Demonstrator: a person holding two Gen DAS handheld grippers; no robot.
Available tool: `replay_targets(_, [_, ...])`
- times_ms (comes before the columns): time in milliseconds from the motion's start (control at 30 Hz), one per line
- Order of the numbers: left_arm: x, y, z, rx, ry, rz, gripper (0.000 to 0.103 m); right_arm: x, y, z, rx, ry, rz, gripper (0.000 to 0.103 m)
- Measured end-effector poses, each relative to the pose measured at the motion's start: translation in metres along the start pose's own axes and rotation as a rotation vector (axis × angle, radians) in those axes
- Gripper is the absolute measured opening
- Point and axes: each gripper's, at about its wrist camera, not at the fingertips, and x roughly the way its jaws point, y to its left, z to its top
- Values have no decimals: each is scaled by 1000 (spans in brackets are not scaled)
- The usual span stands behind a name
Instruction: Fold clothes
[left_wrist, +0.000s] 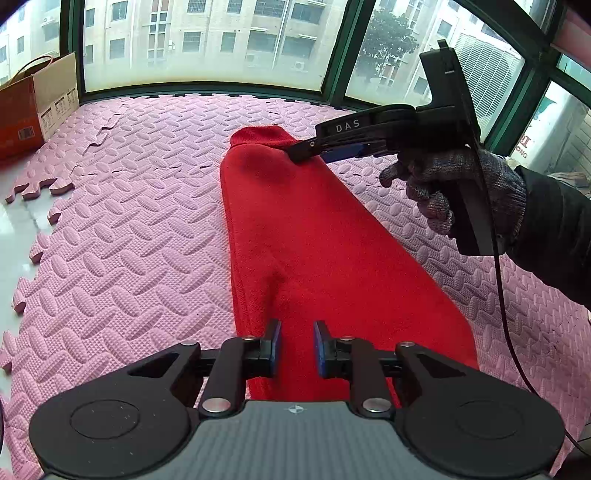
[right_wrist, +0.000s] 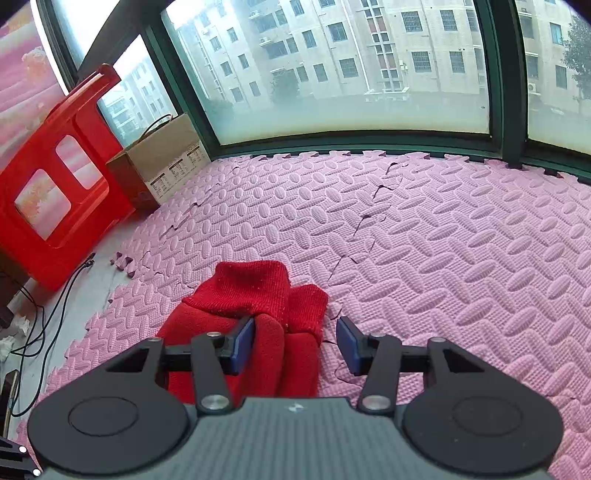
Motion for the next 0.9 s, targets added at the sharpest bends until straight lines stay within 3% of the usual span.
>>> replay_targets(200, [-5,2,10,-15,-42,2,24,5,-4,-1,19,25,38,53])
replay_targets(400, [5,5,24,-32,-42,12,25,13,-7,-1,31,66,81,52])
replay_targets(467, [8,5,27,-34,-36,13,25,14,-8,-1,38,71,110,35])
replay_targets(533, [6,1,28,-35,-47,-24,25,10,-9,1,42,65,126,27])
replay_targets(733, [12,-28,21,10,-4,-141,22,-5,-7,7,27,37,174,22])
replay_targets(900, [33,-46,19,48,24,-177,22,-19,2,11,3,11,205,21])
